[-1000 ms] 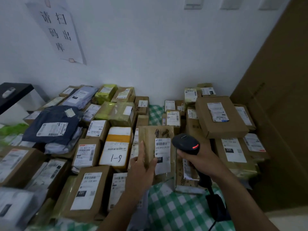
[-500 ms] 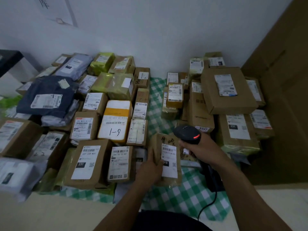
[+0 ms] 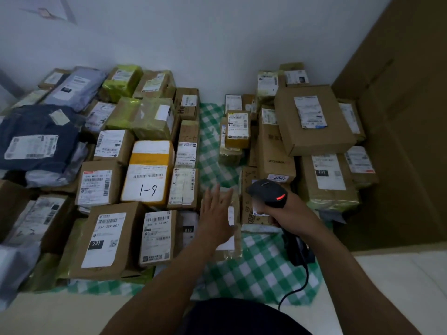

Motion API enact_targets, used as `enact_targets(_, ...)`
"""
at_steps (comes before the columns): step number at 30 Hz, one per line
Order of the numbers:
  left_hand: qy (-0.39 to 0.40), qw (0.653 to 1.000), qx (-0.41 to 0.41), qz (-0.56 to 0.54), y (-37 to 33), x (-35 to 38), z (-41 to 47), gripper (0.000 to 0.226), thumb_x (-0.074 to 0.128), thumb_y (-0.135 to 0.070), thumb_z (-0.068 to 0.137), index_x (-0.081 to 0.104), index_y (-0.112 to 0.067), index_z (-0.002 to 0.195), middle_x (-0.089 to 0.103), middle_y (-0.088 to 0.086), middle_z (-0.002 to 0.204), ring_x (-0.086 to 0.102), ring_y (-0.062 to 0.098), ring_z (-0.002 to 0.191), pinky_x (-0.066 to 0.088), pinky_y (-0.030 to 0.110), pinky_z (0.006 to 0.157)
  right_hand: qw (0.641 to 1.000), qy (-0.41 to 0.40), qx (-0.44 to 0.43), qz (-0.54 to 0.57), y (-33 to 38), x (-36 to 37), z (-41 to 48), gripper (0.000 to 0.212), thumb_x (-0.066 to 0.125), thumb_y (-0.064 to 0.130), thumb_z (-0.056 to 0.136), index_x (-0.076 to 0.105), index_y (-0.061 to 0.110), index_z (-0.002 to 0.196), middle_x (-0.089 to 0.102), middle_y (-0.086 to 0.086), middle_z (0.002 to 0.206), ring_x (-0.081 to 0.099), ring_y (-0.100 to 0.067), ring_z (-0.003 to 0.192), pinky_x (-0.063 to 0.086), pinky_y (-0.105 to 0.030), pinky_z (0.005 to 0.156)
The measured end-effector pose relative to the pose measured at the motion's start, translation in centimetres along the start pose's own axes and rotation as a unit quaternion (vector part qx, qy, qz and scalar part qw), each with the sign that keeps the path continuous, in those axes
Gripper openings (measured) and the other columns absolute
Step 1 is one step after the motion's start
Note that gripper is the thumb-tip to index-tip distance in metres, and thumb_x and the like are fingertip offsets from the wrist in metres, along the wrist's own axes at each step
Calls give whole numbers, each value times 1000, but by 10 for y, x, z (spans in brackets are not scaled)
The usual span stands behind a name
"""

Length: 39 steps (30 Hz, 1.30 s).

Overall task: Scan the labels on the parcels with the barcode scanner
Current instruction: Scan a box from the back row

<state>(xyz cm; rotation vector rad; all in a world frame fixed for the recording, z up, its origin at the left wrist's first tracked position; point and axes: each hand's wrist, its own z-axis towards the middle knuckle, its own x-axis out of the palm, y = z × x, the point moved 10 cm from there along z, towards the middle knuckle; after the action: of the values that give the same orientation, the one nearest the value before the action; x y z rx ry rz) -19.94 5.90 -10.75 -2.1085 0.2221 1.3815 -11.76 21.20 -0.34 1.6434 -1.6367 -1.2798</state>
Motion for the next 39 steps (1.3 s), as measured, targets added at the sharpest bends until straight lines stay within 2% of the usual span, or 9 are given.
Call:
enact_targets(3, 129, 992, -4, -8, 10, 31, 31, 137, 86, -53, 76, -15, -23, 163, -2, 11, 171, -4, 35, 158, 7, 51, 128, 1000, -1, 6, -3, -3, -4, -2, 45, 79, 30, 92, 62, 41, 132, 70, 20, 77, 62, 6, 61, 46, -12, 56)
enact_targets(6, 196, 980, -1, 39, 18, 56, 32, 150, 93, -56, 64, -13, -20, 163, -21, 14, 169, -20, 39, 155, 4, 58, 125, 1000, -8, 8, 12, -5, -6, -4, 31, 79, 29, 92, 65, 43, 115, 71, 17, 76, 61, 2, 64, 46, -13, 59)
enact_targets(9, 194, 981, -9, 26, 26, 55, 39, 163, 100, -50, 52, -18, -26, 162, -31, 12, 165, -28, 44, 151, 6, 65, 121, 999, -16, 30, 14, -14, -6, -4, 22, 80, 32, 90, 70, 34, 109, 77, -5, 87, 61, -9, 66, 50, -27, 64)
enact_targets(15, 195, 979, 19, 59, 24, 63, 23, 157, 96, -51, 60, -15, -6, 161, -17, 21, 168, -18, 42, 155, -9, 53, 124, 999, -24, 42, -6, -30, -6, 4, 31, 80, 28, 91, 69, 29, 120, 72, 11, 69, 61, -1, 58, 49, -18, 57)
enact_targets(20, 169, 982, 33, 82, 29, 70, -3, 157, 97, -56, 54, -7, -7, 162, -3, 18, 168, -4, 39, 155, 2, 53, 127, 999, -13, 52, -1, -40, 3, 6, 32, 78, 28, 93, 67, 21, 122, 66, 22, 61, 61, 6, 54, 45, -10, 50)
enact_targets(25, 164, 986, -38, -17, 33, 75, -16, 159, 93, -65, 55, -13, -14, 163, -15, 15, 169, -20, 39, 155, -3, 57, 125, 998, -3, 58, -20, -44, 11, 6, 31, 78, 32, 93, 66, 22, 120, 66, 22, 59, 59, 5, 52, 44, -10, 48)
enact_targets(32, 170, 982, -62, 57, 25, 78, -28, 155, 91, -60, 63, -16, -4, 160, -17, 23, 167, -20, 42, 154, -13, 52, 122, 998, -1, 58, -34, -46, 14, 6, 40, 78, 32, 93, 64, 20, 129, 72, 18, 73, 61, 1, 56, 46, -12, 50)
enact_targets(35, 174, 981, -60, 54, 25, 78, -33, 151, 92, -56, 65, -12, -2, 160, -13, 25, 167, -17, 43, 155, -10, 53, 124, 998, -5, 49, -32, -42, 13, 5, 42, 78, 31, 92, 64, 26, 132, 77, 8, 93, 65, -1, 61, 49, -14, 54)
enact_targets(39, 110, 991, -69, -41, 19, 42, -10, 124, 94, -38, 70, 13, -9, 159, 8, 16, 168, 2, 35, 157, 16, 52, 127, 999, -18, 31, -22, -31, -1, 8, 18, 78, 29, 93, 66, 31, 106, 71, 18, 71, 59, 3, 54, 48, -18, 56)
